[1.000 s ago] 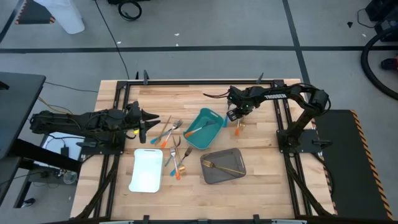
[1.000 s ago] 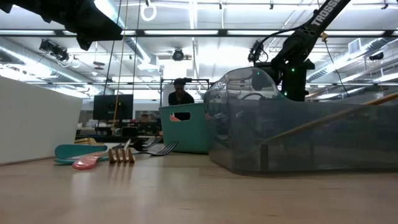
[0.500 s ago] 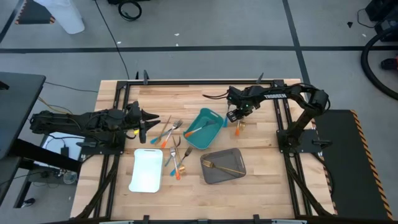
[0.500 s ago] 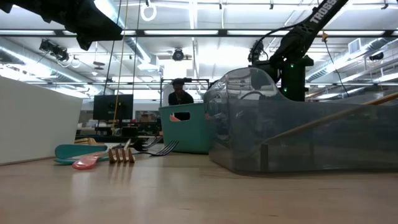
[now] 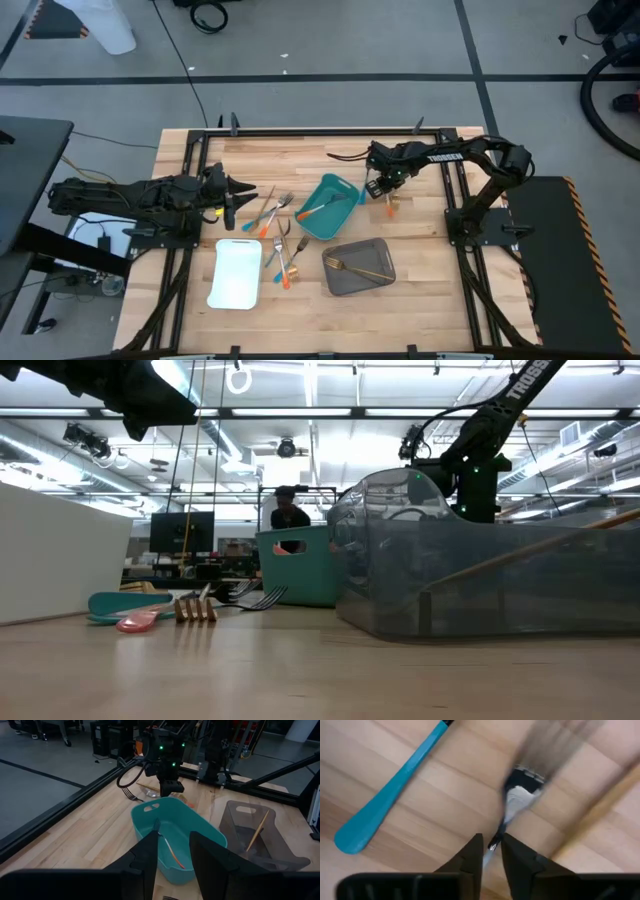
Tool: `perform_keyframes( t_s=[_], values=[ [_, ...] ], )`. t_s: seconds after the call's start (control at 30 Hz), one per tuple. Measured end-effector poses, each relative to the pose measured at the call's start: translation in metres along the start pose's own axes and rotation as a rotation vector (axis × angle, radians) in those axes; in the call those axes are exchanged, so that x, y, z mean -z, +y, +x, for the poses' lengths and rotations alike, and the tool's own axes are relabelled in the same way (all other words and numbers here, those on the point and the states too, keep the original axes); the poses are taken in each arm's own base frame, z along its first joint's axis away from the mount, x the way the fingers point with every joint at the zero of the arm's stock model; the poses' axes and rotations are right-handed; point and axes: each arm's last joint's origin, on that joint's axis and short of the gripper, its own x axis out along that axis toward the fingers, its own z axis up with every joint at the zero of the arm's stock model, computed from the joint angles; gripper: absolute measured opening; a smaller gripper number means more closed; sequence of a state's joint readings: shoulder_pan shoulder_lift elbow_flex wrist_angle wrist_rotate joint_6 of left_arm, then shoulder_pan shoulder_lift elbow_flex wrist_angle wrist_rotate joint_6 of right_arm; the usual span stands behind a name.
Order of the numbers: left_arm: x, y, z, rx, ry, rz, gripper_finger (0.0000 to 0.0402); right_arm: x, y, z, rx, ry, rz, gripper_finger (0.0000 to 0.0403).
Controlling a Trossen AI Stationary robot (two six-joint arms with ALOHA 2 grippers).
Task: Sort silverware by color (type)
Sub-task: Put the orange silver fork into the blue bin
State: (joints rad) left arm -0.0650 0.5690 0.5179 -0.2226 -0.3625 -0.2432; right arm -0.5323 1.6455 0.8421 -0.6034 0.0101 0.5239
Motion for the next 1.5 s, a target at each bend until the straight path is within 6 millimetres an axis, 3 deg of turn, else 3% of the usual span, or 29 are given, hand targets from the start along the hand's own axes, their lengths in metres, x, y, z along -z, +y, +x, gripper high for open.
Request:
perform_keyframes(
  t_s=[0.17, 0.33, 0.6, 0.83, 1.23, 1.5],
  values=[
    [0.000, 0.000, 0.000, 0.000, 0.000, 0.000, 0.0121, -0.001, 0.001, 0.000, -0.012, -0.015, -0.032, 0.0019],
    [0.000, 0.000, 0.000, 0.000, 0.001, 0.000, 0.0121, -0.009, 0.005, -0.006, -0.007, -0.058, -0.059, 0.0015],
    [0.000, 0.000, 0.000, -0.001, 0.001, 0.002, 0.0121, -0.027, 0.016, -0.050, -0.029, -0.225, -0.100, 0.0016],
    [0.000, 0.000, 0.000, -0.001, 0.002, 0.004, 0.0121, -0.034, 0.040, -0.088, -0.028, -0.333, -0.206, 0.0017],
    [-0.002, -0.001, 0.002, 0.004, -0.017, -0.004, 0.0121, -0.033, 0.088, -0.129, -0.190, -0.484, -0.347, 0.0018],
    [-0.002, -0.009, 0.022, 0.005, -0.019, 0.029, 0.0121, -0.027, 0.103, -0.156, -0.219, -0.660, -0.413, 0.0018]
  ],
)
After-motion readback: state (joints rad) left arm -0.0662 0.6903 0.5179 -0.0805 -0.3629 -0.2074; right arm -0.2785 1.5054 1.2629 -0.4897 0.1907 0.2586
